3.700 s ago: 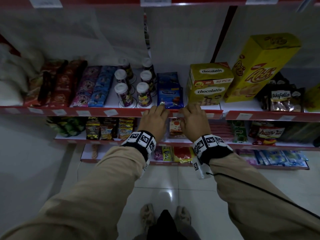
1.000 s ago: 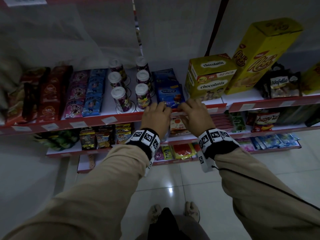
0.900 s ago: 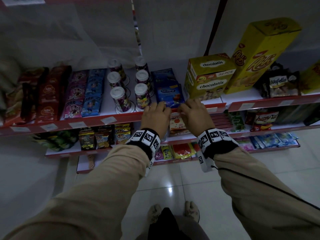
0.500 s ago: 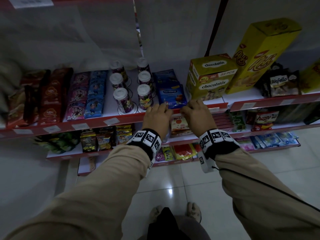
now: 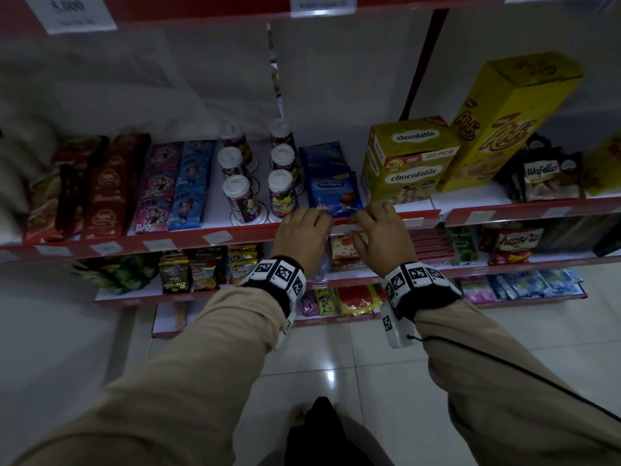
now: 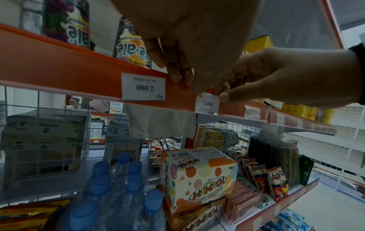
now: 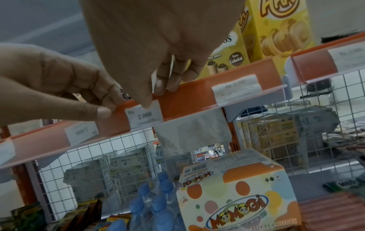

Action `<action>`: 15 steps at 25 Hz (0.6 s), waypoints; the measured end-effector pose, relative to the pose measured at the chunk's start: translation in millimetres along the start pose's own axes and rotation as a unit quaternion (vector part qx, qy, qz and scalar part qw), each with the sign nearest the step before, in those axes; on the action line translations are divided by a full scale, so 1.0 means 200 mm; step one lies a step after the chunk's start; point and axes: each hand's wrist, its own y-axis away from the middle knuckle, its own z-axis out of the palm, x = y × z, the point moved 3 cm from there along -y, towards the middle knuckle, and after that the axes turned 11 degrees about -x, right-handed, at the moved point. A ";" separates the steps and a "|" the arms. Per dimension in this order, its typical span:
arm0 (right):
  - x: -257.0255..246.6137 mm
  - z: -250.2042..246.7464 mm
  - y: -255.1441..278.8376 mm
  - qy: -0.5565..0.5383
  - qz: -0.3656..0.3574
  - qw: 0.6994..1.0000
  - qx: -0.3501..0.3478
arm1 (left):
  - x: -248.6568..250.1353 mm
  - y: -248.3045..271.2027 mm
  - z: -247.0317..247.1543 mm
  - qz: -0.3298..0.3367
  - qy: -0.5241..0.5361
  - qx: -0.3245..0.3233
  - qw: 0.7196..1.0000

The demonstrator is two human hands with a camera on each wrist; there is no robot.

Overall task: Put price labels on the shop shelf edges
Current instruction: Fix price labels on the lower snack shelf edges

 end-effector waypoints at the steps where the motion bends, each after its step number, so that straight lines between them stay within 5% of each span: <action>1: 0.00 -0.01 0.01 -0.002 0.001 1.000 0.000 | 0.00 0.00 0.00 0.000 0.000 0.002 1.000; 15: -0.22 0.04 -0.08 -0.004 -0.033 0.999 -0.041 | -0.18 0.26 -0.03 -0.119 -0.058 -0.072 0.989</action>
